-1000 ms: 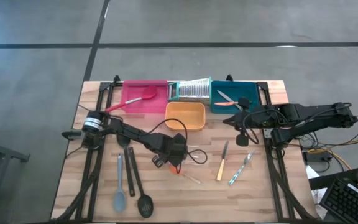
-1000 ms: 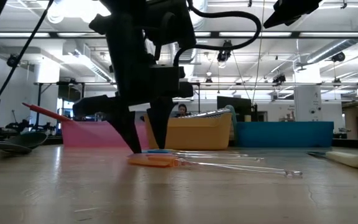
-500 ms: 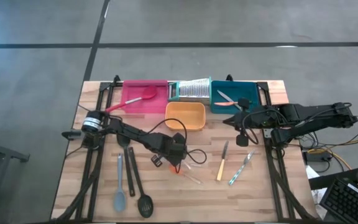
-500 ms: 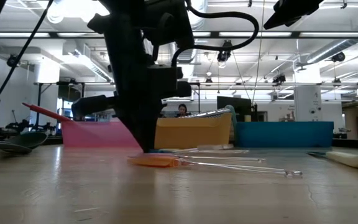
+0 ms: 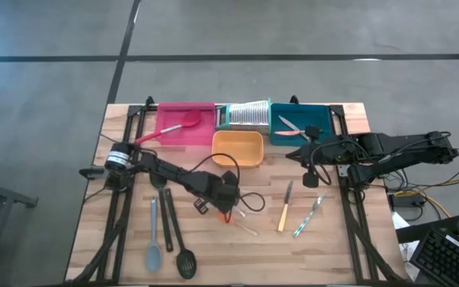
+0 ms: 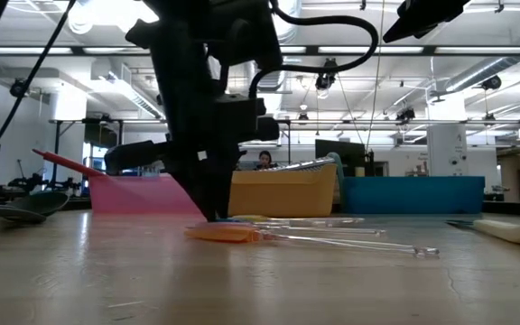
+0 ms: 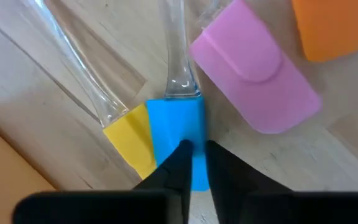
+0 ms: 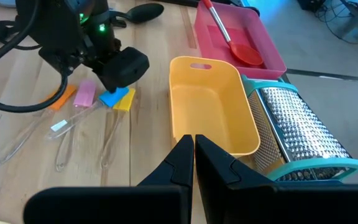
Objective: Pick & Place Kitchen Items
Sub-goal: Put the blue spatula into the yellow bin
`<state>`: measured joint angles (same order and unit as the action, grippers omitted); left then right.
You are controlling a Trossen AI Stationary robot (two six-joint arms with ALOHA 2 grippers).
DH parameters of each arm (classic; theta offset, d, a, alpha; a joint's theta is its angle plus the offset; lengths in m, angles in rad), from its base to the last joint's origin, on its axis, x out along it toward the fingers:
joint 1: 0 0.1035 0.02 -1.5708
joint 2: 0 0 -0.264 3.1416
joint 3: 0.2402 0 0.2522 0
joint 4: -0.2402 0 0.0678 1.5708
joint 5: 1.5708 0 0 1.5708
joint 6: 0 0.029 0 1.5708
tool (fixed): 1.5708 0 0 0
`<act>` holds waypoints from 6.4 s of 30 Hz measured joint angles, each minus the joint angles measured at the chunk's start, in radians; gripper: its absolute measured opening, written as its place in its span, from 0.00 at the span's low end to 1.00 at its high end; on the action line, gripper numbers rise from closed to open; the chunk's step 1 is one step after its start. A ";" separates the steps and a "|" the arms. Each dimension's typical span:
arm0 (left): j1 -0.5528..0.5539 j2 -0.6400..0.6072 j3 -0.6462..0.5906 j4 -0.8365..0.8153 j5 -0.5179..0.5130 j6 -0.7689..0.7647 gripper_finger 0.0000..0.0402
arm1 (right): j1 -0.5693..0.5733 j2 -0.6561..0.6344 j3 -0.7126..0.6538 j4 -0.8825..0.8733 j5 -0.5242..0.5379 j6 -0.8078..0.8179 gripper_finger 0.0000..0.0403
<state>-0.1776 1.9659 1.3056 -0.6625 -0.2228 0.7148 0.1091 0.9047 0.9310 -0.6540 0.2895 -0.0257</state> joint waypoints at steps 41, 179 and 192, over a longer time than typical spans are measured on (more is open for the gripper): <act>0.143 -0.008 0.094 -0.069 0.251 -0.276 0.52 | 0.000 0.000 0.000 0.000 -0.001 0.007 0.02; 0.404 -0.024 0.359 -0.316 0.034 -0.413 0.03 | 0.000 0.000 -0.004 -0.024 -0.003 0.026 0.02; 0.432 0.023 0.357 -0.328 0.101 -0.457 0.03 | 0.000 0.000 -0.004 -0.023 -0.003 0.026 0.02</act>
<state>0.2545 1.9890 1.6623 -0.9903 -0.1215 0.2581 0.1090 0.9049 0.9272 -0.6770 0.2870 0.0001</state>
